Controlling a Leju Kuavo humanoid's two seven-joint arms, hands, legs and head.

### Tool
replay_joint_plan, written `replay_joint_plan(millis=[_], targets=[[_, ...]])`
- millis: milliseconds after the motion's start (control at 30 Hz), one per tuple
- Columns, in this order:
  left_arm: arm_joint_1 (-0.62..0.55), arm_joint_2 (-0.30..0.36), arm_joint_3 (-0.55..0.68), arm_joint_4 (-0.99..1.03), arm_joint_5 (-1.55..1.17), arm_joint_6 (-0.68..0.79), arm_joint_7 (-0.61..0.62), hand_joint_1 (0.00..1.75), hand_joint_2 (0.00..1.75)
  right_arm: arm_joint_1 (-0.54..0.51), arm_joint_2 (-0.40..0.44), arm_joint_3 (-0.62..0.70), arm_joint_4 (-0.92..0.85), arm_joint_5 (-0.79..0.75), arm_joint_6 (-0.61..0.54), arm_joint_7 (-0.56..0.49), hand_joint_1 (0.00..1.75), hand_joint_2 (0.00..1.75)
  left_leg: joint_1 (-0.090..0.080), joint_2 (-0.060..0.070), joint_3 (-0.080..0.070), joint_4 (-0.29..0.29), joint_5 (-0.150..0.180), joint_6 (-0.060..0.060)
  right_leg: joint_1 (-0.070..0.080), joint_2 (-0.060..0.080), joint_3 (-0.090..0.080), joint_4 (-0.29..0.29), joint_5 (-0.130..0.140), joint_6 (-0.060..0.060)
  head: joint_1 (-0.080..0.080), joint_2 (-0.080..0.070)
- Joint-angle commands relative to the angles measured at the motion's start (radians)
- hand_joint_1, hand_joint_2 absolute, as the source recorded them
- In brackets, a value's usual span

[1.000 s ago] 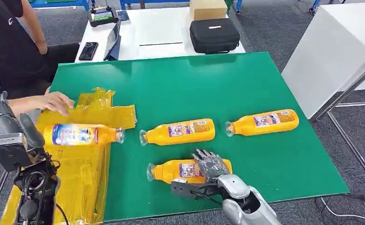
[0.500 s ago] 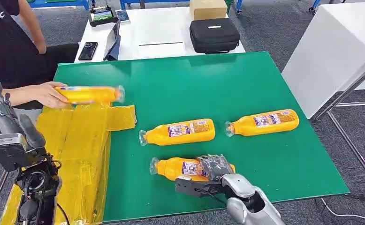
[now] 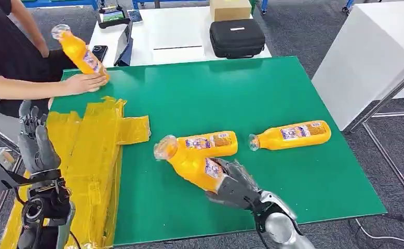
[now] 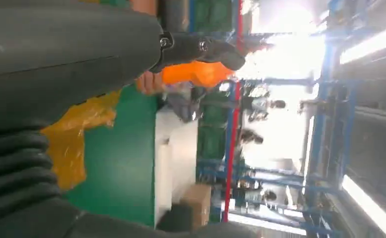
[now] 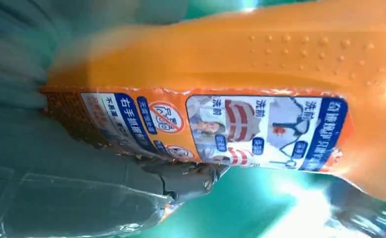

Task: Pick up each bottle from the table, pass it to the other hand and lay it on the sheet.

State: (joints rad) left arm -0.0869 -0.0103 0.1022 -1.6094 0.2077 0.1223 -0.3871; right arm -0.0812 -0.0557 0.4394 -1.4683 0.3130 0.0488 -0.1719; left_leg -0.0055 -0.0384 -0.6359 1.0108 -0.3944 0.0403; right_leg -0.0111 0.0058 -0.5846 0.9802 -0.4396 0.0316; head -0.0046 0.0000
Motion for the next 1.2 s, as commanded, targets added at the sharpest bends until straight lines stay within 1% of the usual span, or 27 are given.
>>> replay_joint_plan(millis=[33,100,133,167,200,267,300,367,467,567,633,667,700,733,800,900,1000,1067,1100,1133,1167,1200], targets=[[0.024,-0.030,-0.105,0.081,0.207,-0.121,0.047,0.00,1.75,-0.084,0.056,-0.074,-0.076,-0.264,-0.019,-0.150,1.75,1.75,0.000,0.004,0.000,0.000,0.000,-0.001,0.000,0.001,-0.001,0.000,0.000,-0.001,0.000,0.000],[0.009,-0.042,-0.164,0.084,0.218,-0.119,0.058,0.00,1.75,-0.154,0.086,-0.072,-0.015,-0.277,-0.038,-0.138,1.75,1.75,0.000,0.003,0.000,0.001,0.000,-0.001,0.000,0.000,-0.001,0.000,0.000,-0.001,0.000,0.000],[-0.013,-0.047,-0.210,0.096,0.226,-0.112,0.071,0.00,1.75,-0.214,0.098,-0.062,0.052,-0.265,-0.067,-0.121,1.75,1.75,0.001,0.004,0.000,0.002,-0.001,-0.002,0.001,0.001,-0.001,0.000,0.000,-0.001,0.001,0.000],[-0.025,-0.048,-0.230,0.102,0.227,-0.091,0.071,0.00,1.75,-0.240,0.104,-0.060,0.087,-0.268,-0.073,-0.122,1.75,1.75,0.000,0.003,-0.002,0.001,0.001,-0.001,0.000,0.000,-0.003,0.000,0.001,-0.001,0.000,0.000],[-0.028,-0.047,-0.236,0.104,0.229,-0.085,0.070,0.00,1.75,-0.247,0.106,-0.060,0.098,-0.269,-0.075,-0.124,1.75,1.75,0.001,0.005,-0.001,0.002,0.000,-0.002,0.001,0.001,-0.002,0.001,0.001,-0.001,0.001,0.000],[-0.029,-0.040,-0.235,0.103,0.231,-0.083,0.070,0.00,1.75,-0.243,0.104,-0.060,0.101,-0.271,-0.077,-0.130,1.75,1.75,0.000,0.002,-0.002,0.000,0.001,0.000,0.001,0.000,-0.002,-0.001,0.002,0.000,0.000,0.000],[-0.028,-0.037,-0.234,0.102,0.233,-0.082,0.070,0.00,1.75,-0.239,0.102,-0.060,0.099,-0.271,-0.078,-0.132,1.75,1.75,0.001,0.003,0.000,0.000,0.001,-0.001,0.002,0.000,0.000,-0.001,0.002,-0.001,0.000,0.000],[-0.026,-0.035,-0.232,0.102,0.234,-0.082,0.070,0.00,1.75,-0.234,0.101,-0.059,0.096,-0.271,-0.078,-0.134,1.75,1.75,0.000,0.002,-0.001,0.000,0.002,0.000,0.001,0.000,-0.002,-0.001,0.002,0.000,0.001,0.000],[-0.025,-0.032,-0.230,0.100,0.236,-0.082,0.070,0.00,1.75,-0.230,0.099,-0.059,0.091,-0.272,-0.078,-0.135,1.75,1.75,0.001,0.005,0.001,0.000,0.001,-0.002,0.002,0.001,0.001,-0.001,0.002,0.000,0.001,0.000],[-0.025,-0.032,-0.230,0.100,0.236,-0.082,0.070,0.00,1.75,-0.230,0.099,-0.059,0.091,-0.272,-0.078,-0.135,1.75,1.75,0.000,0.002,-0.002,0.000,0.002,0.000,0.001,-0.001,-0.002,-0.001,0.002,0.000,0.000,0.000],[-0.033,-0.034,-0.243,0.103,0.240,-0.096,0.071,0.00,1.75,-0.243,0.105,-0.059,0.109,-0.262,-0.097,-0.116,1.75,1.75,0.002,0.004,0.000,0.001,0.001,-0.002,0.003,0.000,0.001,-0.001,0.001,0.000,0.000,0.000],[-0.047,-0.041,-0.259,0.113,0.239,-0.099,0.073,0.00,1.75,-0.272,0.114,-0.054,0.152,-0.252,-0.109,-0.104,1.75,1.75,0.001,0.003,-0.001,0.000,0.001,-0.001,0.001,0.000,0.000,-0.001,0.002,0.000,0.000,0.000],[-0.065,-0.046,-0.290,0.128,0.236,-0.105,0.078,0.00,1.75,-0.326,0.133,-0.045,0.231,-0.223,-0.137,-0.091,1.75,1.75,0.001,0.003,-0.002,0.001,0.002,-0.001,0.002,0.000,-0.002,-0.001,0.002,0.000,0.001,0.000],[-0.079,-0.052,-0.311,0.142,0.238,-0.104,0.086,0.00,1.75,-0.368,0.149,-0.038,0.292,-0.190,-0.171,-0.092,1.75,1.75,0.000,0.003,-0.003,0.000,0.003,0.000,0.001,0.001,-0.004,0.000,0.003,0.001,0.000,0.000],[-0.106,-0.063,-0.344,0.168,0.248,-0.101,0.096,0.00,1.75,-0.436,0.192,-0.021,0.403,-0.144,-0.202,-0.086,1.75,1.75,0.001,0.004,-0.004,0.001,0.003,0.000,0.001,0.002,-0.005,0.000,0.003,0.001,0.000,0.000],[-0.127,-0.073,-0.359,0.176,0.256,-0.098,0.098,0.00,1.75,-0.514,0.243,0.016,0.529,-0.084,-0.219,-0.052,1.75,1.75,0.001,0.007,-0.003,0.001,0.003,-0.001,0.001,0.004,-0.004,0.000,0.004,0.000,0.001,0.000],[-0.135,-0.073,-0.365,0.174,0.259,-0.098,0.100,0.00,1.75,-0.570,0.285,0.045,0.632,-0.048,-0.215,-0.029,1.75,1.75,0.001,0.007,-0.004,0.000,0.005,-0.001,0.001,0.004,-0.005,0.000,0.005,0.001,0.000,0.000],[-0.136,-0.072,-0.371,0.169,0.266,-0.102,0.105,0.00,1.75,-0.604,0.307,0.076,0.694,-0.011,-0.214,-0.005,1.75,1.75,0.001,0.006,-0.003,0.000,0.005,-0.001,0.002,0.003,-0.004,0.000,0.006,-0.001,0.001,0.000],[-0.139,-0.075,-0.377,0.167,0.272,-0.106,0.110,0.00,1.75,-0.622,0.322,0.089,0.727,0.006,-0.214,0.012,1.75,1.75,0.001,0.005,-0.004,0.000,0.005,-0.001,0.001,0.003,-0.005,0.001,0.006,-0.001,0.000,0.000],[-0.141,-0.079,-0.384,0.163,0.274,-0.108,0.113,0.00,1.75,-0.639,0.333,0.100,0.760,0.025,-0.220,0.023,1.75,1.75,0.001,0.007,-0.003,0.001,0.004,-0.001,0.002,0.004,-0.004,0.001,0.006,-0.001,0.000,0.000],[-0.141,-0.081,-0.387,0.161,0.275,-0.108,0.115,0.00,1.75,-0.647,0.338,0.104,0.775,0.034,-0.223,0.028,1.75,1.75,0.001,0.005,-0.004,0.001,0.005,-0.001,0.001,0.002,-0.006,0.001,0.006,-0.001,0.000,0.000],[-0.141,-0.086,-0.393,0.158,0.280,-0.109,0.120,0.00,1.75,-0.663,0.349,0.108,0.806,0.043,-0.218,0.032,1.75,1.75,0.002,0.006,-0.003,0.001,0.004,-0.001,0.002,0.003,-0.004,0.001,0.005,-0.001,0.000,0.000]])
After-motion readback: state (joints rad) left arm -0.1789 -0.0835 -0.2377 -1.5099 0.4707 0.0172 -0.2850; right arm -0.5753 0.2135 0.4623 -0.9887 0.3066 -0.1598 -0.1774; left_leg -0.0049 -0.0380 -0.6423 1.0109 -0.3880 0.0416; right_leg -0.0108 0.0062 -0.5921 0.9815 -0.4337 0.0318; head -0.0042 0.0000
